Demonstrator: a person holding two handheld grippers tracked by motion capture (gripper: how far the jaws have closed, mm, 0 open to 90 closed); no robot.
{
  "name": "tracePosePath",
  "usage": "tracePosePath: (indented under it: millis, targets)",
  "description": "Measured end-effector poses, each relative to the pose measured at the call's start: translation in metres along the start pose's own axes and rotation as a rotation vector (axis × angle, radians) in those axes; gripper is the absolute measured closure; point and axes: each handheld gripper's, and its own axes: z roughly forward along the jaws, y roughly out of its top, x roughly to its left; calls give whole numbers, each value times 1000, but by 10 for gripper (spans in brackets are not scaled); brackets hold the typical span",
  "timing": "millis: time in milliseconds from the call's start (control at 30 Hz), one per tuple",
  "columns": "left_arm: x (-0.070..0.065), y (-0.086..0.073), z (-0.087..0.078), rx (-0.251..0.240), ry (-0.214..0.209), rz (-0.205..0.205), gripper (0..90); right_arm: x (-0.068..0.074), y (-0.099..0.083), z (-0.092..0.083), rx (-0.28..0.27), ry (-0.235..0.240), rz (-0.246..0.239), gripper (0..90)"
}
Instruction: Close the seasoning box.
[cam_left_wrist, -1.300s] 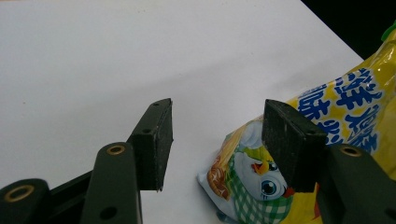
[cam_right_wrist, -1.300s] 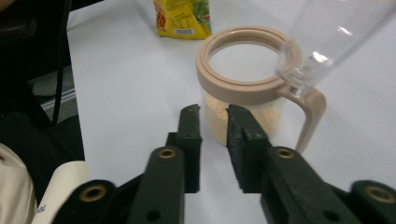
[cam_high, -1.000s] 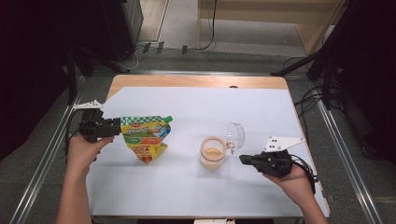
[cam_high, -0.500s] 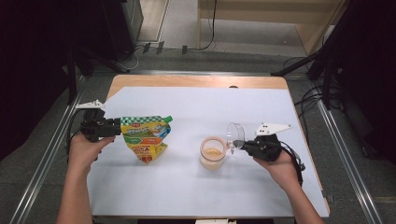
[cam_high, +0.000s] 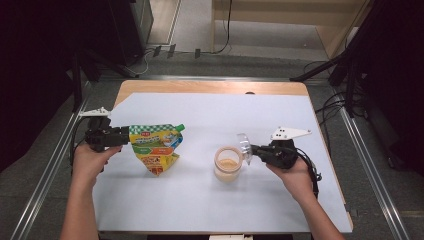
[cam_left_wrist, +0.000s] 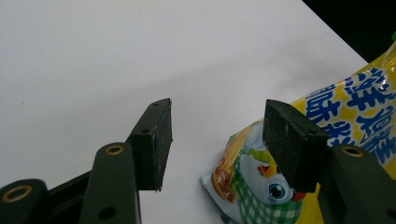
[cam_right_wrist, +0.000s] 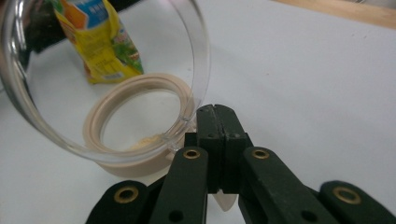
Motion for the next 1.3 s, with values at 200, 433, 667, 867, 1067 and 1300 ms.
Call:
tracePosePath:
  millis: [200,433,667,867,1067,1300]
  targets:
    - [0,-1,-2,-9,-6,-5,432,9,4,-6,-18,7,-34,879]
    - [-3,0,2,6,-10,5,427,17,8,-18,-34,-2,-59,806]
    - [-3,0,0,1,-13,2,422,6,4,-25,-24,-18,-63,690]
    - [-2,0,-1,-10,0,3,424,-4,-3,-27,-27,-55,-71,594]
    - [-1,-1,0,-1,-2,4,422,-16,-13,-30,-50,-69,-42,511]
    - [-1,-1,2,7,1,2,421,-25,-21,-30,-95,-102,-33,362]
